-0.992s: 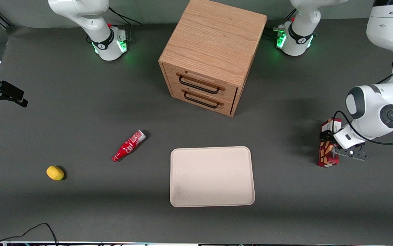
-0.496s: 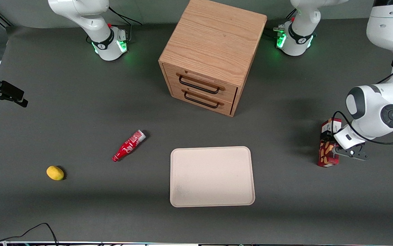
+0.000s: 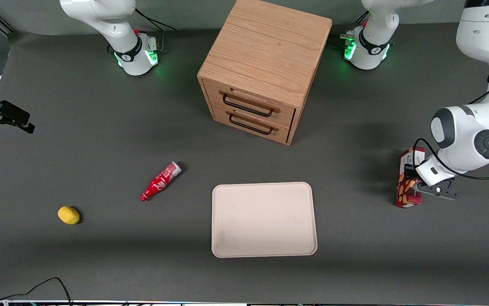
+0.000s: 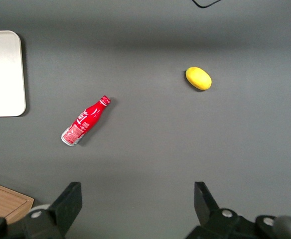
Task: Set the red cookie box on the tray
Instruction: 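Lift the gripped cookie box up off the table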
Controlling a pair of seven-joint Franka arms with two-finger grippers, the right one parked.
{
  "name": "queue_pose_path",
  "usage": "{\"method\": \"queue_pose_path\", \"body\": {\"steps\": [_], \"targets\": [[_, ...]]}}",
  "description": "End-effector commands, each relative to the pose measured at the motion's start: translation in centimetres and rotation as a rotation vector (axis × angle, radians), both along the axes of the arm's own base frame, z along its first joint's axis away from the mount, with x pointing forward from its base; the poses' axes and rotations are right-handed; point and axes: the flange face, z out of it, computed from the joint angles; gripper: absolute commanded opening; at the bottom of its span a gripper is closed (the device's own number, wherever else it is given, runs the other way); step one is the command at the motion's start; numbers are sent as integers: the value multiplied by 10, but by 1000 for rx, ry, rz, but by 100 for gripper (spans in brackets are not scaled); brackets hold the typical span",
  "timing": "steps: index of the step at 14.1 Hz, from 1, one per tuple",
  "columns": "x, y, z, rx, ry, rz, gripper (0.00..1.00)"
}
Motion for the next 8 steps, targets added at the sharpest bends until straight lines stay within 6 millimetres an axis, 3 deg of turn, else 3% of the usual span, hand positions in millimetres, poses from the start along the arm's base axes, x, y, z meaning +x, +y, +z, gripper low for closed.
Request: {"method": "queue_pose_path", "body": {"steps": [1,4,8], "targets": [[0,-4,53,-11,6,-23,0],[8,-6,126,-19,75,-34,0],[15,-15,249,-18,121,-50,0]]}}
